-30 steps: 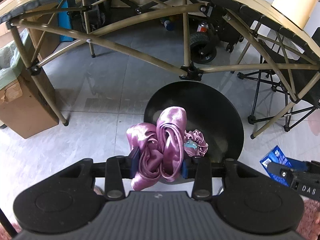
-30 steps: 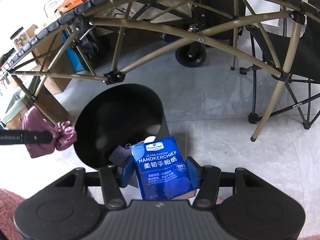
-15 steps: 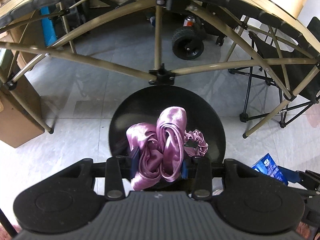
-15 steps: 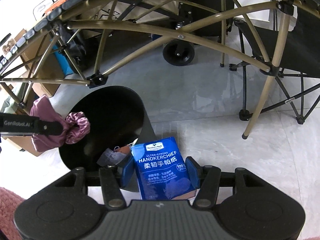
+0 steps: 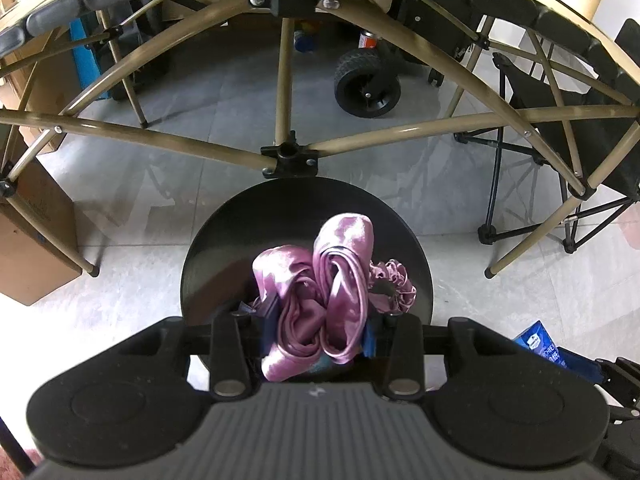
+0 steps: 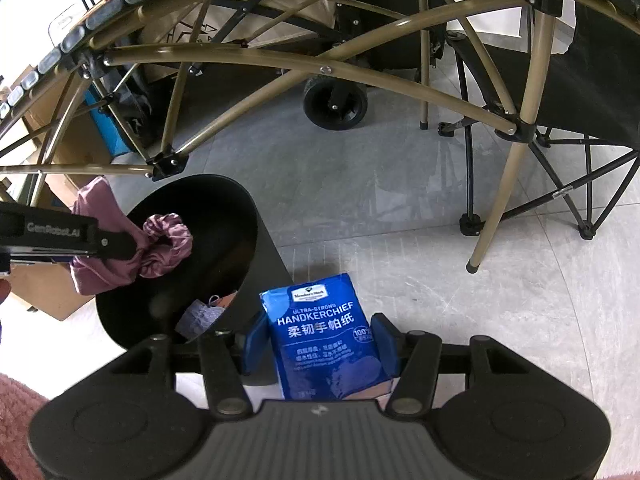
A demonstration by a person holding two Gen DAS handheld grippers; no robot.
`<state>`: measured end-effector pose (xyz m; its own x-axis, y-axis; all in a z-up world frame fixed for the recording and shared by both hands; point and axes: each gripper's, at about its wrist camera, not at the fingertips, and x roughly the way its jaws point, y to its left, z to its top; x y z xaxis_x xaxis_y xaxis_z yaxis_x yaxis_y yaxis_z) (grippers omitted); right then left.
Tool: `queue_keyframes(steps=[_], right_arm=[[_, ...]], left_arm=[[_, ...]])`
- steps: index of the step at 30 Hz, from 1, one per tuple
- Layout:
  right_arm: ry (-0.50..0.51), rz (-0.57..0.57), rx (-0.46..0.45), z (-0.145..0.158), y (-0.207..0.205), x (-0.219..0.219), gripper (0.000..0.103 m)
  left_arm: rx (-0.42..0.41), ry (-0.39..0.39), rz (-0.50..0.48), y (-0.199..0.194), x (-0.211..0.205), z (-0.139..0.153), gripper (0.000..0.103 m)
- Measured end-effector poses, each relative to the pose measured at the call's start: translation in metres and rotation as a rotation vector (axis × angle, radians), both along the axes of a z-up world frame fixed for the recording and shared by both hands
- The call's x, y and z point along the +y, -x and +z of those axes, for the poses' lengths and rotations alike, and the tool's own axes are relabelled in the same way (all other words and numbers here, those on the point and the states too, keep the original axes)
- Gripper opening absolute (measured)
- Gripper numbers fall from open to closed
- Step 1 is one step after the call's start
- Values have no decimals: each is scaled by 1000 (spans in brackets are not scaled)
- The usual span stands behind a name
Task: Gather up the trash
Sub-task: 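Lower the pink scrunchie into the black bin and open the left tool, then lower the tissue box into the black bin and open the right tool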
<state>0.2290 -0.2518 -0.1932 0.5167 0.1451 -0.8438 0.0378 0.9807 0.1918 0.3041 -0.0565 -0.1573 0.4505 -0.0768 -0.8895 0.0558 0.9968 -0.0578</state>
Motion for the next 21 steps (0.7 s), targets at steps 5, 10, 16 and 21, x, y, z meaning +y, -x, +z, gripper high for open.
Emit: queue_keyframes(steps=[5,10,16,21], right_arm=[[-5,-2,-3,0,1,0,55],[-5,-2,-7,1,2,0,55],[-3,-3,-8,1,2,0,55],[2,3,-13,4,2,3,55]], left_arm=[[-16,-24,-2,1,-4,2,64],[-46,-44,18,4,-3,9,95],[-40,-43,41,4,1,9,103],[-42,-43,44,6,6,9,103]])
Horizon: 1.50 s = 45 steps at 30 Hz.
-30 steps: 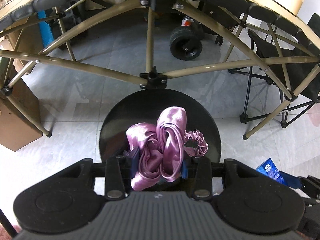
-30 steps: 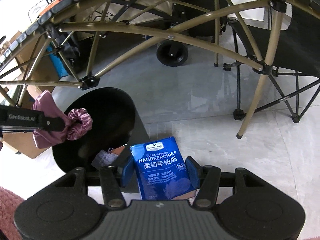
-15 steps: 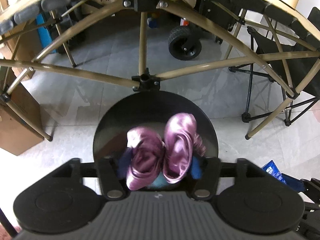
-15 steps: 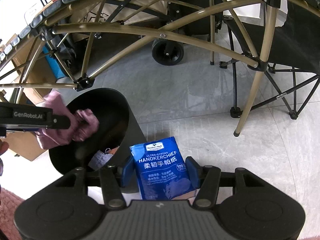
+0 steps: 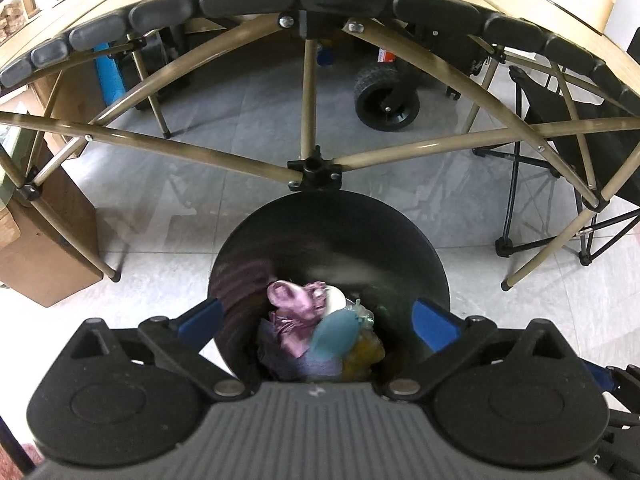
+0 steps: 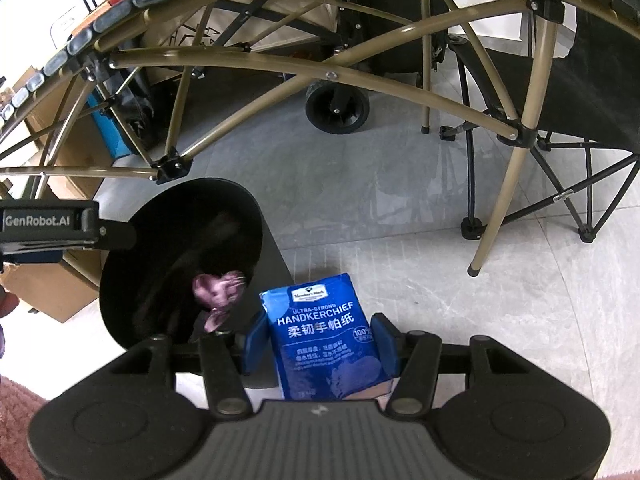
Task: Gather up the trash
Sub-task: 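Lower the tissue box into the black bin and open the right tool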
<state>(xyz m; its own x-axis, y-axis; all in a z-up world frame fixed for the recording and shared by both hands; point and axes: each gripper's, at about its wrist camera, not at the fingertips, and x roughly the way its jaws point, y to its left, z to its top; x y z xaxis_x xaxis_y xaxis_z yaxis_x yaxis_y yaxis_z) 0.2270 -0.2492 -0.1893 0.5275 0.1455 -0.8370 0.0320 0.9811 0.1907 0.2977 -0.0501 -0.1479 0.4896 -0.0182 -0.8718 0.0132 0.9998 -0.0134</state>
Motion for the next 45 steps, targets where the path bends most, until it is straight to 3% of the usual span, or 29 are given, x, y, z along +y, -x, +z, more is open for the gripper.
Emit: queue_keyframes(steps=[9,23,35,45], right_arm=[[7,31,-32,12,-8,24,55],[23,125,-71,31,-42,105,55],[67,131,-23,22,-72,155,55],[103,122,11,9,-80,168,55]], left_arm=[[-4,15,46,5,32,5,103],[-13,40,158,15,104,14,103],[8,57,257,22,163,8,103],[26,48,294,25,177,0,103]])
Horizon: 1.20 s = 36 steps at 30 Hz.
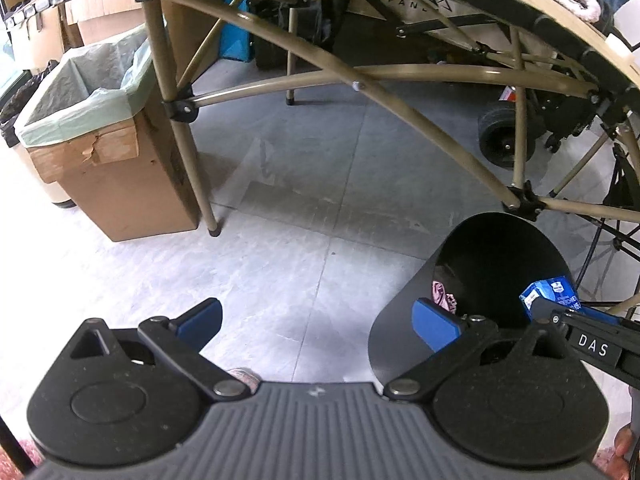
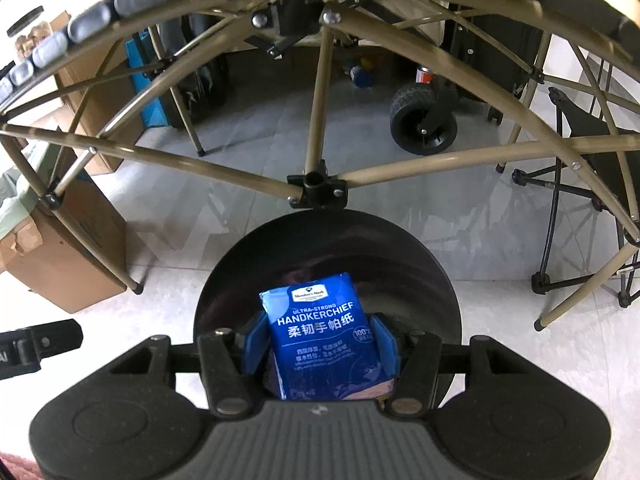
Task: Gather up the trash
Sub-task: 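Lower the tissue box into the black bin and open the right tool, then raise both tools back toward the table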
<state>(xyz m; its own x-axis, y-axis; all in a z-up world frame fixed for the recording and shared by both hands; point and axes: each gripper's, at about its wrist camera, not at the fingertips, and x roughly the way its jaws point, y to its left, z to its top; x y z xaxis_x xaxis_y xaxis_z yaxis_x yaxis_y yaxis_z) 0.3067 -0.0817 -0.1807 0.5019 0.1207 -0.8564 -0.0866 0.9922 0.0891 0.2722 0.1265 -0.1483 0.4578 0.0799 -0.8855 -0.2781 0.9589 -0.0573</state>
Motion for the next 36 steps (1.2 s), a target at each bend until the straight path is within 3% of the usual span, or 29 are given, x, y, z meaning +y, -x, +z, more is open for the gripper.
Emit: queue_keyframes(steps=[11,14,15,16,29,36], right_arm=[[-7,7,14,-2,0,2,57],[10,1,18,-4,0,2,78],[15,1,16,-4,-1,2,94],[17,-2,11,-3,-1,2,103],[23,3,-27,4,6,-1,103],[-5,15,-116,26,23,-7,103]], left_arm=[[2,1,-2,1,0,0,103],[3,1,-1,1,1,-1,103],[3,1,-1,1,0,-1,103],[3,2,-1,1,1,0,103],[-14,3,-24,4,-3,3,103],[-77,0,-47,11,-9,19,103]])
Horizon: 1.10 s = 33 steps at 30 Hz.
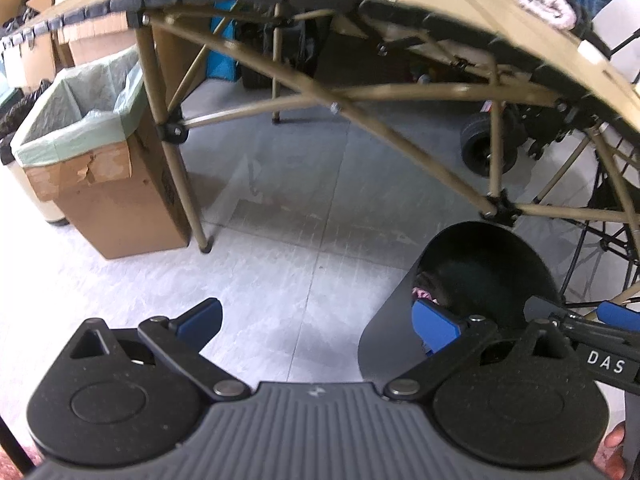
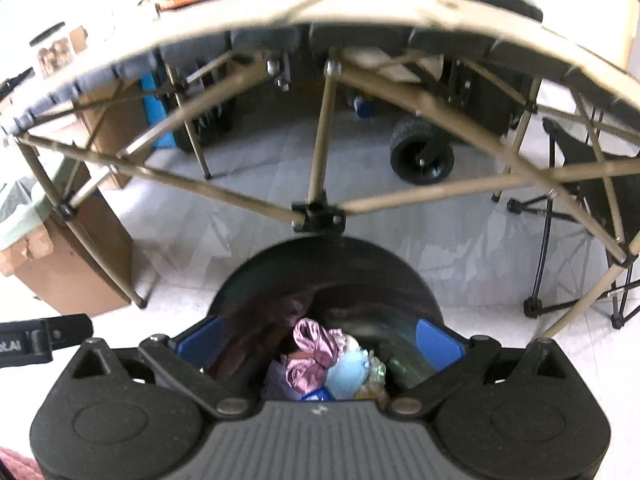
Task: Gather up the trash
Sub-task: 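Raise both tools back toward the table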
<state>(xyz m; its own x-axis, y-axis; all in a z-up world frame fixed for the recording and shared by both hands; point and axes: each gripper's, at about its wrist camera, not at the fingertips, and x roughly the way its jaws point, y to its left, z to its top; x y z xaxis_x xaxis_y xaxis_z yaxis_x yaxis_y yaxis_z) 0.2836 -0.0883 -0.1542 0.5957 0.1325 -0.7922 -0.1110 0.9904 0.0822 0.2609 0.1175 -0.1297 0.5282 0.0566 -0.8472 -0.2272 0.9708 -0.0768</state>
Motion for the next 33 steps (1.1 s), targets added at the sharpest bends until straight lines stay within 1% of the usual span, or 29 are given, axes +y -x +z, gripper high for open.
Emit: queue_keyframes(steps=[3,6,9,12,16,20,23,27,30,33], right_arm=[[-54,-10,-49,15,9,-10,103],[-101,-13,-105,35,21,-19,103],[-163,-3,-179,60,35,-31,103],[-209,7,-274,89,46,-42,103],[-233,10,-399,126,47,-55,103],[-212,-6,-475,153,28,-65,103],[-192,17,-488,168,1,-70,103],[-117,40,-467,178,-42,-69,103],[-79,63,-434,178,-78,-66,103],[-23,68,-410,173,-108,-66,102]], left_arm=[[-41,-12,-18,6,-6,11,103],[-83,-4,-29,13,-11,25,103],[-126,14,-38,19,-14,43,103],[-185,30,-57,26,-17,65,103],[-258,0,-81,27,-18,95,103],[-297,12,-70,16,-15,123,103],[-320,7,-65,3,-18,141,103],[-338,7,-71,-19,-23,157,103],[-338,12,-81,-40,-26,163,103],[-338,0,-92,-61,-30,167,103]])
